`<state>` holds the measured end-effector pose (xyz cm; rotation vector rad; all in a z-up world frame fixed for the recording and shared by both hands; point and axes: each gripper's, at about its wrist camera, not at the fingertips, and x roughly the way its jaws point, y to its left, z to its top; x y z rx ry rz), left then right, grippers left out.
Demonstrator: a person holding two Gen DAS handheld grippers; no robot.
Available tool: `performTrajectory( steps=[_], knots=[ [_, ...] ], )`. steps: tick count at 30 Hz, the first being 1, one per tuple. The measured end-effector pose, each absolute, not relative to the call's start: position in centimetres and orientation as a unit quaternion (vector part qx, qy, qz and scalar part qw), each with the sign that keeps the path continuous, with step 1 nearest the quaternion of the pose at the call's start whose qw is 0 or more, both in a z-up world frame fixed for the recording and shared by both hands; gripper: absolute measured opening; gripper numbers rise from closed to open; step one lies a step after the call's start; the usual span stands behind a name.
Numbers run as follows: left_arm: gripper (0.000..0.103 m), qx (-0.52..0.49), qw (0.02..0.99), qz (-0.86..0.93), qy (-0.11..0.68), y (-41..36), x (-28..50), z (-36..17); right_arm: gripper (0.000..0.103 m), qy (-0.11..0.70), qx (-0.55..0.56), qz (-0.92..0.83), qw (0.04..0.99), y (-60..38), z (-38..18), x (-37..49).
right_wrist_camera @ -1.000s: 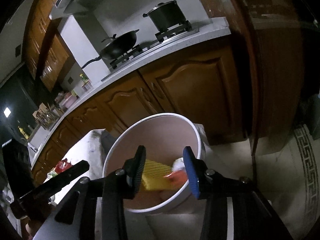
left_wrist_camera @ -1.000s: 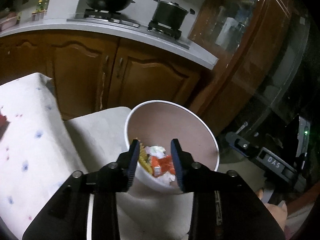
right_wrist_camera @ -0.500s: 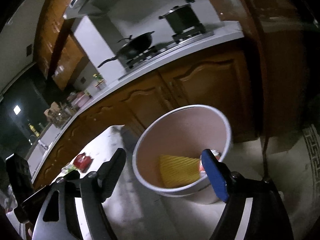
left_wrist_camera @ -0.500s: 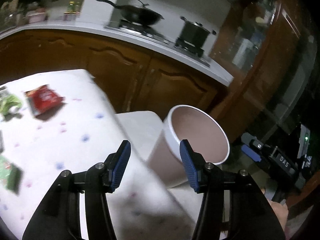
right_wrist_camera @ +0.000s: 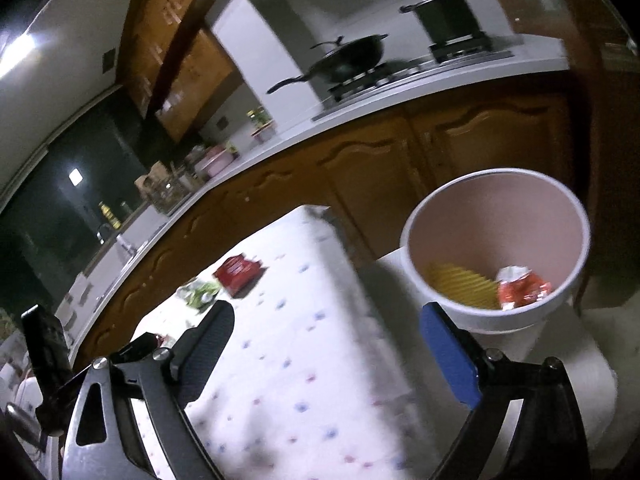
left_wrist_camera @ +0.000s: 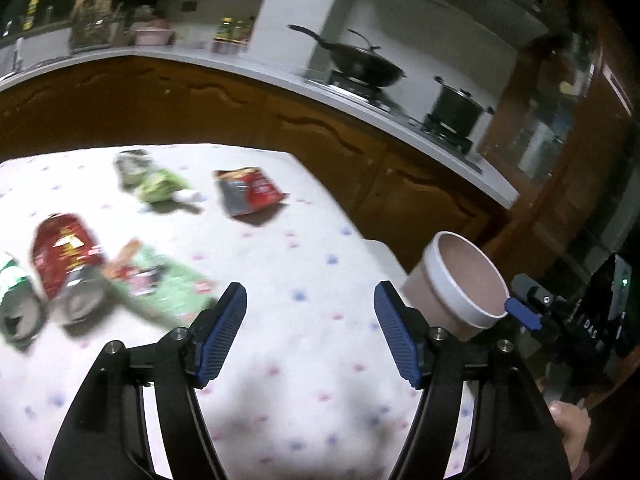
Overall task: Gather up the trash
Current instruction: 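Move both open tools back over the crushed cans on the table, then grasp the red crushed can with the right tool while the left tool grasps the green crushed can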
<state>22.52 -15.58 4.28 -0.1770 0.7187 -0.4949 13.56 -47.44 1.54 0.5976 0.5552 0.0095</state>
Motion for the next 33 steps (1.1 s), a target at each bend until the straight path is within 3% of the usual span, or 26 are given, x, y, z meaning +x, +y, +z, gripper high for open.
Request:
performTrajectory(
  steps=[11,33],
  knots=[
    [0.069,-0.113,0.906,-0.188,0.362,-8.5,21.5,2.3,0.095,0.287,0.272,0.040,0.918,-42.3,1.2,14.8],
    [0.072,-0.113,0.900,-0.173,0.383,-5.1,25.2,3.2,0.095,0.315,0.232,0.097,0.915,-36.7,1.7,20.4]
  ],
)
